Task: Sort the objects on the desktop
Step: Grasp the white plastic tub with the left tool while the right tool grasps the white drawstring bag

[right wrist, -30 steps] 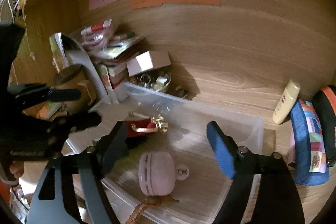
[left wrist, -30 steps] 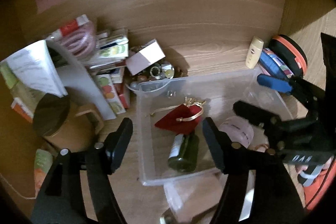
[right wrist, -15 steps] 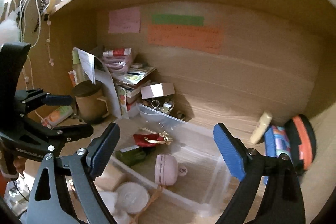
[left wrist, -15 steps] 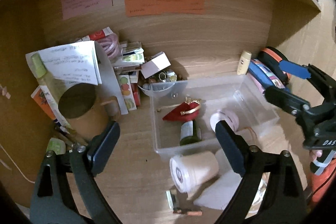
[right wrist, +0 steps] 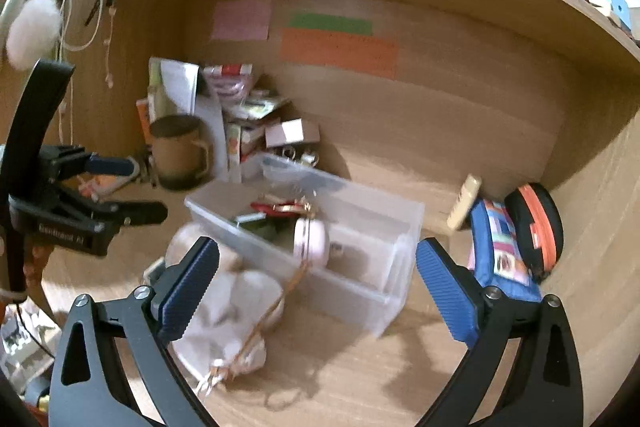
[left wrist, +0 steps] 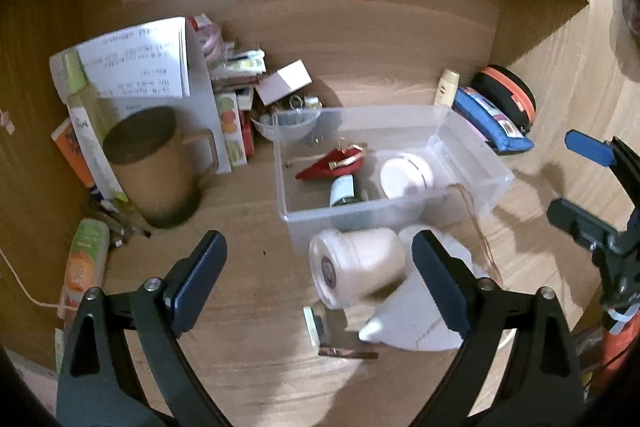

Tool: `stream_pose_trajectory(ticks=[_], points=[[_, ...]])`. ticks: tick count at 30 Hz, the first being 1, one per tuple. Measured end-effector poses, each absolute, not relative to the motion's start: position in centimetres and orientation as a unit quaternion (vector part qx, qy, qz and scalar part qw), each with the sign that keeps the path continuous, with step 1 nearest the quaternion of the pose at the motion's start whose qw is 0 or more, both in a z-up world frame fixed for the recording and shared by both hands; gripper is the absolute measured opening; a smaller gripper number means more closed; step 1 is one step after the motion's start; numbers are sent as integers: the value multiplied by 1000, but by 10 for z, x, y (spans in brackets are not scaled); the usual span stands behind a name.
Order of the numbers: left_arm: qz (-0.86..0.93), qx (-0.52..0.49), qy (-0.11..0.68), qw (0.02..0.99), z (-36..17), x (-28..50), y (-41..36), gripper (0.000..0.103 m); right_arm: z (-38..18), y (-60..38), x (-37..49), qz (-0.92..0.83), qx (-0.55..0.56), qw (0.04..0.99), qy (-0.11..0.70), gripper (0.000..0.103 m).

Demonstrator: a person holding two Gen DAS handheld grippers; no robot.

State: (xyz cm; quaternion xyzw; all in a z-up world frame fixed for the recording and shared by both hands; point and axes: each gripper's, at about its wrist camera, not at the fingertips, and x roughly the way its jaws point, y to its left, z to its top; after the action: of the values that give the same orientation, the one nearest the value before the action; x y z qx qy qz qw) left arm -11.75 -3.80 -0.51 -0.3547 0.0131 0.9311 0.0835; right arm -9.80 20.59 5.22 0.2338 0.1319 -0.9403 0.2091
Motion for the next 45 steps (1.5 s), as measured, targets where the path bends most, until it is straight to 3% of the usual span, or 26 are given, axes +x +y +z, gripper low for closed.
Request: stream_pose_trajectory(ticks=[9, 19, 20, 27, 30, 36, 45], points=[[922, -377, 3, 83, -32, -103, -48, 95, 0, 186, -86, -915, 298, 247, 117, 103], [908, -409, -27, 89, -58, -106, -60, 95, -51, 141, -101, -881, 367, 252, 160, 103], [907, -411, -30, 90, -60, -108, -59, 95, -54, 139, -101, -880, 367, 250, 167, 100], [901, -418, -41, 110, -61, -122, -49, 95, -53, 135, -94, -882, 351, 258, 178, 54], [899, -421, -38, 117, -60, -131, -41, 95, -48, 149, -97, -881, 362, 272, 138, 43], [895, -430, -26, 121, -63, -145, -24, 95, -27, 186, -100, -885, 361, 284, 78, 39], [886, -454, 5, 91, -76, -167, 4, 95, 2, 223, -114, -904, 328, 268, 61, 39]])
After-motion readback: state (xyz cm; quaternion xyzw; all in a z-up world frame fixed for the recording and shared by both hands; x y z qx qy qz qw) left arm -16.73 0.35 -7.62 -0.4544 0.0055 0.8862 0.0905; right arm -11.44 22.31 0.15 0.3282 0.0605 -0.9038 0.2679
